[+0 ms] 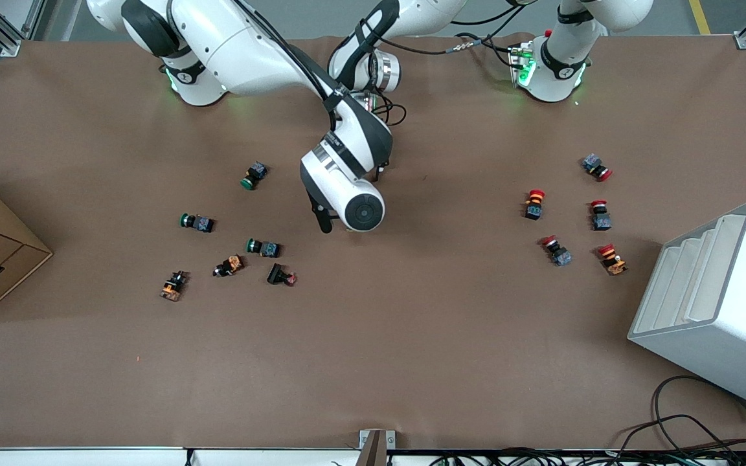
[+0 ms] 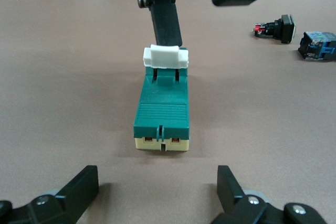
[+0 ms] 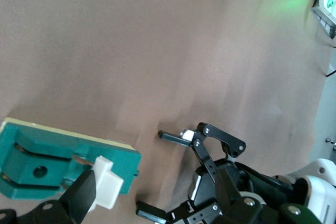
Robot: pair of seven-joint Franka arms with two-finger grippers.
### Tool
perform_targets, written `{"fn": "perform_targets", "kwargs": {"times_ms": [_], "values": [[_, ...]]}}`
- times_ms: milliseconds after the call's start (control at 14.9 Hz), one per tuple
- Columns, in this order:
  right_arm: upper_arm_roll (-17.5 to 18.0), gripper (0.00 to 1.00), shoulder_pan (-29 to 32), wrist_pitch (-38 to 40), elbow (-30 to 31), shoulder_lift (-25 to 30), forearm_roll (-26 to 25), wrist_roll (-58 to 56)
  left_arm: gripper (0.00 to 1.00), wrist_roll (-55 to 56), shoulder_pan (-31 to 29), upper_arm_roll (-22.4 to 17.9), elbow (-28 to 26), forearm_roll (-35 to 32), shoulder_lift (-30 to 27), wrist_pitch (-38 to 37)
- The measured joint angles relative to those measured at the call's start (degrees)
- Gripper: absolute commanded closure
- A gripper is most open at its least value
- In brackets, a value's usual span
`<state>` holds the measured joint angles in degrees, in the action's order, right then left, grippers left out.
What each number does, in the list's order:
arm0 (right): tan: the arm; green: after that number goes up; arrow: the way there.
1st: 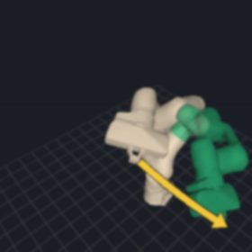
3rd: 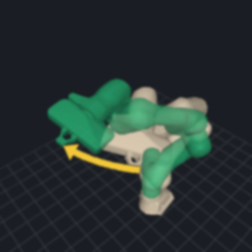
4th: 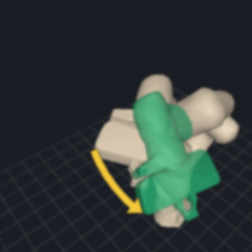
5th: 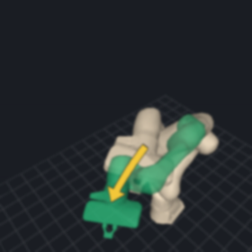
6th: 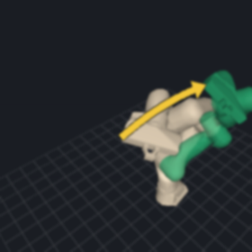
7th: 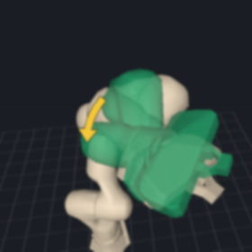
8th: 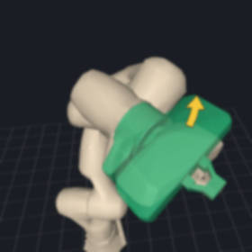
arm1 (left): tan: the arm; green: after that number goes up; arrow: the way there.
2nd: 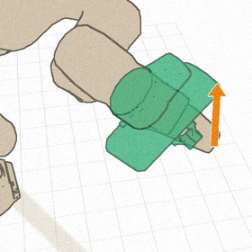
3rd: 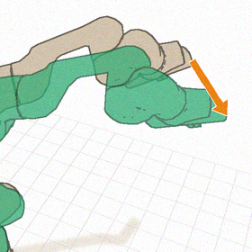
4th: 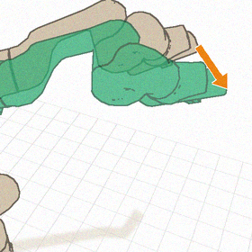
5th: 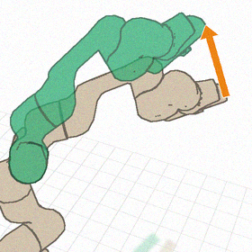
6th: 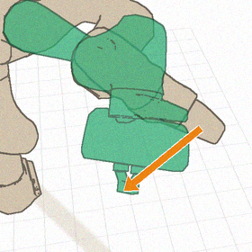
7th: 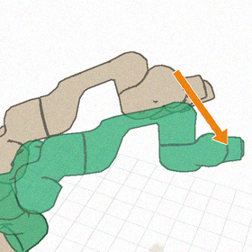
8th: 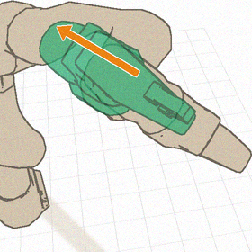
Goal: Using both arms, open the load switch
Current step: 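Push the white handle down flat with the right gripper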
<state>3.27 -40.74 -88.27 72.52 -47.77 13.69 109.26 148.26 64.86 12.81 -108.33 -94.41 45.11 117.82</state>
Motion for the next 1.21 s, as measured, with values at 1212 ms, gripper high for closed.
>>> {"fn": "perform_targets", "kwargs": {"times_ms": [1212], "values": [[0.58,0.0,-0.45,-0.72,0.89,-0.04,-0.02,0.2,0.0,0.03,0.02,0.03,0.04,0.0,0.04,-0.17]]}}
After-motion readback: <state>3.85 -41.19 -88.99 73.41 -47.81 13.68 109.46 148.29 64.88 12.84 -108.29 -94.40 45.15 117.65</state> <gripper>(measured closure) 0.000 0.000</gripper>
